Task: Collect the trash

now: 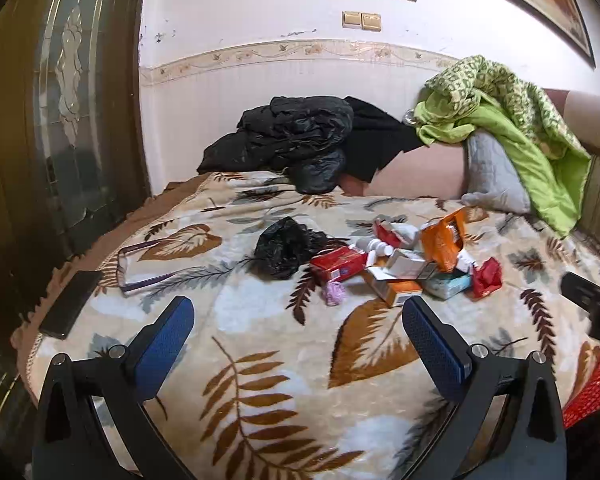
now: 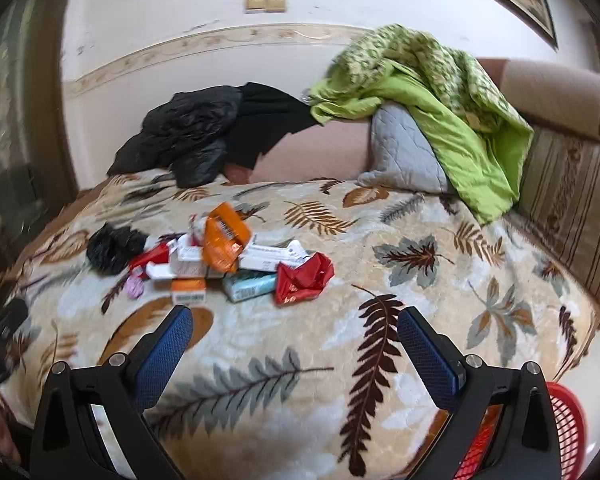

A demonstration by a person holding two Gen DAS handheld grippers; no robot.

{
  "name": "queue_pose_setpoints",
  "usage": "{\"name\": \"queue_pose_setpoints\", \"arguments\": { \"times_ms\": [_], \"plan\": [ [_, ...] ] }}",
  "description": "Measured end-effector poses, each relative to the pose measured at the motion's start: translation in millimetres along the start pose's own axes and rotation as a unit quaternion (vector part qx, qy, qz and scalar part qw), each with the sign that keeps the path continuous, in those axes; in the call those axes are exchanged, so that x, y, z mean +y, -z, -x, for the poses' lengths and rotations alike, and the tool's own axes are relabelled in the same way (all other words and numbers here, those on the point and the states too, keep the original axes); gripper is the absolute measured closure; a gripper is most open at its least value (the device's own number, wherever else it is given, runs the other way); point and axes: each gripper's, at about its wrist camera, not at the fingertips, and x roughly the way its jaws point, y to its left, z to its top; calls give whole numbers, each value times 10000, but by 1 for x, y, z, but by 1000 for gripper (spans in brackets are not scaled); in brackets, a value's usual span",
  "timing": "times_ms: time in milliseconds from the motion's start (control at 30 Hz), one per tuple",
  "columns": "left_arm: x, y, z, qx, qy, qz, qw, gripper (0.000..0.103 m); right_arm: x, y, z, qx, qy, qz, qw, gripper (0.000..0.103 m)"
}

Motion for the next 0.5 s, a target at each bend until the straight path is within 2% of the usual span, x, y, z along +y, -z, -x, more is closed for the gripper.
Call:
{"name": "queue_pose_setpoints", "arguments": {
  "times_ms": [200,500],
  "plan": [
    [2,-2,-7,202,-24,37,9998,0,-9,2,6,87,204,-81,9997,0],
    [-5,-1,-3,147,-50,-153,9998,0,-13,4,7,101,391,-60,9992,0]
  ]
}}
